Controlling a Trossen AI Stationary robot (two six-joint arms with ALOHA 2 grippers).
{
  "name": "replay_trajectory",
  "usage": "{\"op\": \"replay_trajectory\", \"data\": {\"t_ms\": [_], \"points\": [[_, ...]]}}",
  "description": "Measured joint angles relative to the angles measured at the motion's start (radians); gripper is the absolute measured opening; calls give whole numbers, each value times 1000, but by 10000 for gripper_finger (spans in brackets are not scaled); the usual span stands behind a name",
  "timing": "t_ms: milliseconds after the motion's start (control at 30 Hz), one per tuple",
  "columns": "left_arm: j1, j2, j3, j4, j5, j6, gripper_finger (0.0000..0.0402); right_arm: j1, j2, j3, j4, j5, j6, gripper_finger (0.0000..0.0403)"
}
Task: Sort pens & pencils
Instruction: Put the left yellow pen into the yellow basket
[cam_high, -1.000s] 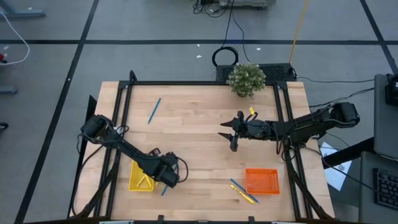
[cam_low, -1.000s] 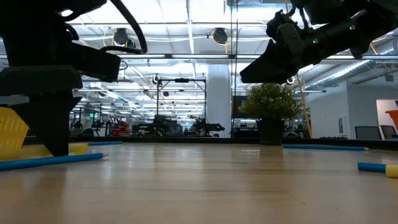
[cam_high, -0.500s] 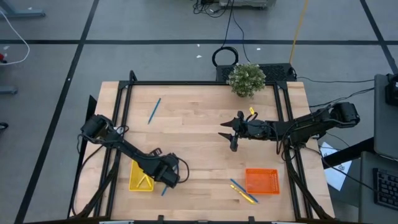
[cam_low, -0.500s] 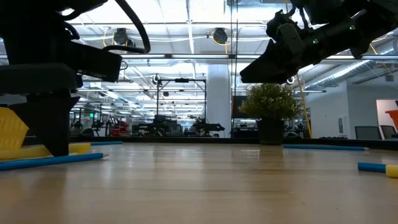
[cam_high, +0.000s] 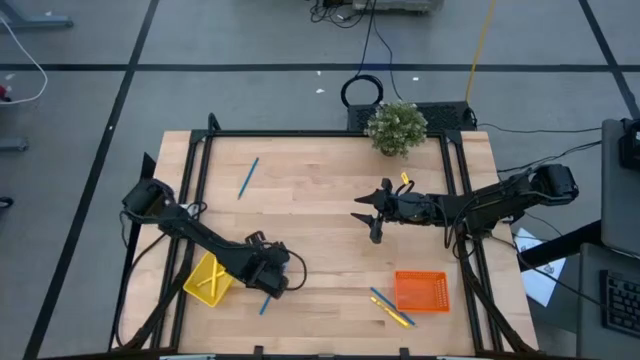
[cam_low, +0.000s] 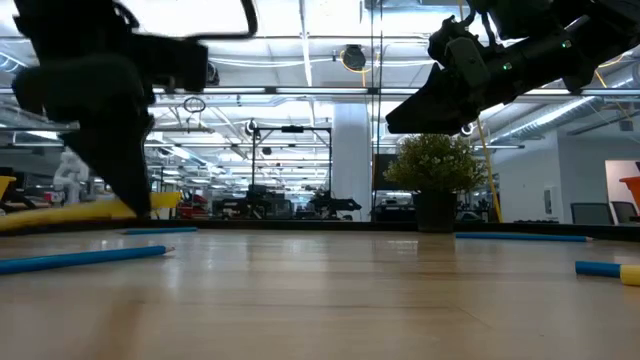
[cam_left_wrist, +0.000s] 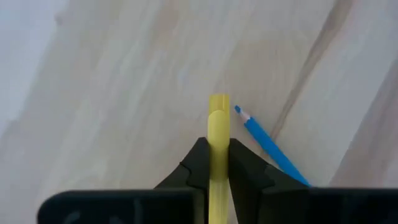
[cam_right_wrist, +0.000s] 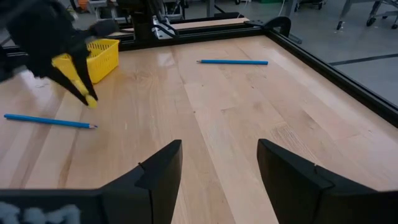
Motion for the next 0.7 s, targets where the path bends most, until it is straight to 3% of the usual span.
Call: {"op": "replay_trajectory", "data": {"t_ms": [300, 500, 600, 700], "points": [[35, -282, 0, 69, -210, 239, 34, 0, 0, 0, 0, 0, 0, 199], [63, -450, 2, 235, -356, 515, 34, 0, 0, 0, 2, 0, 0, 199], [99, -499, -20, 367, -357, 662, 34, 0, 0, 0, 8, 0, 0, 199], [159, -538, -102, 558, -279, 787, 34, 0, 0, 0, 10, 0, 0, 199]]}}
